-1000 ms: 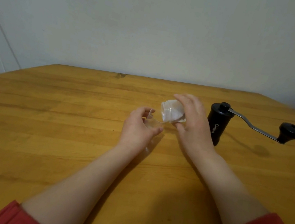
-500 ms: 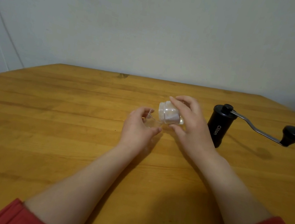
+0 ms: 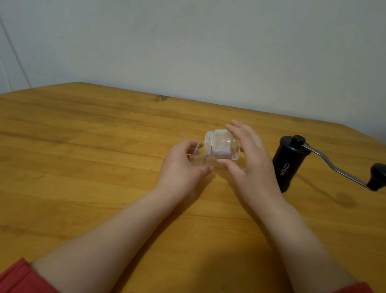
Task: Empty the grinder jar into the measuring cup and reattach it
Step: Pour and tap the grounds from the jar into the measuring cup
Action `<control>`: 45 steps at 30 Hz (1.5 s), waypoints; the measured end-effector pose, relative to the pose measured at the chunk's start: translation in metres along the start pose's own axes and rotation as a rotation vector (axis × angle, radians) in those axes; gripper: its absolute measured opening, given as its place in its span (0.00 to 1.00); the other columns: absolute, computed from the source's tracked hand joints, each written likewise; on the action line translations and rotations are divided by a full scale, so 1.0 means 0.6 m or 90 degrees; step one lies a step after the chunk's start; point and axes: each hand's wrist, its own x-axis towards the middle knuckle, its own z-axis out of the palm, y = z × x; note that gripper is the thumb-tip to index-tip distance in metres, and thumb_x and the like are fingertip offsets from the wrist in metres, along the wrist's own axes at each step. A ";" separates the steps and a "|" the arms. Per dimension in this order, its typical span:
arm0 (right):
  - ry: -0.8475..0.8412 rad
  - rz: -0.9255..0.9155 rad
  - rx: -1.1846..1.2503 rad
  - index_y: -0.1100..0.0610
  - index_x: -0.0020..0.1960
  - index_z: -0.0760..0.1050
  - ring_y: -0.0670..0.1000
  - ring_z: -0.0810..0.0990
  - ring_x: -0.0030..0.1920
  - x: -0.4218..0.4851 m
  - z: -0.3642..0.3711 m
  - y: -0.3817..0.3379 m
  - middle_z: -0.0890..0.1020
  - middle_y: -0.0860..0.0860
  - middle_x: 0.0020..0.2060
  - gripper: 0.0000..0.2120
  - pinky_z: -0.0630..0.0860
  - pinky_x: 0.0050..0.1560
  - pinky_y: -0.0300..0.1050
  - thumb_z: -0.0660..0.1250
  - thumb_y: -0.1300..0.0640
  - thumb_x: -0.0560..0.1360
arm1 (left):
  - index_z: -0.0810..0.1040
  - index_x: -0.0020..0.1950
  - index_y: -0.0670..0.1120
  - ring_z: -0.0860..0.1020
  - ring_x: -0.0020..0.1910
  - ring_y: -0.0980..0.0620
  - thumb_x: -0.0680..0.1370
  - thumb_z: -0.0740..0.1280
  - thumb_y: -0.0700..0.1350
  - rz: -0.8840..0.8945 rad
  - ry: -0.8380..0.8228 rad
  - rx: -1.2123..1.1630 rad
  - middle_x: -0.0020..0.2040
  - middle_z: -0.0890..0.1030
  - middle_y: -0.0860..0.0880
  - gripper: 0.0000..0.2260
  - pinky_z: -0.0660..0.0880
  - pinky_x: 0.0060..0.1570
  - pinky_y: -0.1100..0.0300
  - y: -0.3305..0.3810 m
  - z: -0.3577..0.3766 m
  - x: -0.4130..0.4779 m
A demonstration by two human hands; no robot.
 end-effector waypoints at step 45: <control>0.097 0.128 0.238 0.49 0.72 0.68 0.47 0.75 0.64 0.005 0.002 -0.003 0.75 0.49 0.66 0.29 0.78 0.61 0.47 0.74 0.57 0.73 | 0.76 0.61 0.47 0.80 0.54 0.53 0.68 0.79 0.43 0.017 -0.035 -0.011 0.56 0.82 0.50 0.24 0.74 0.55 0.62 -0.009 0.005 0.000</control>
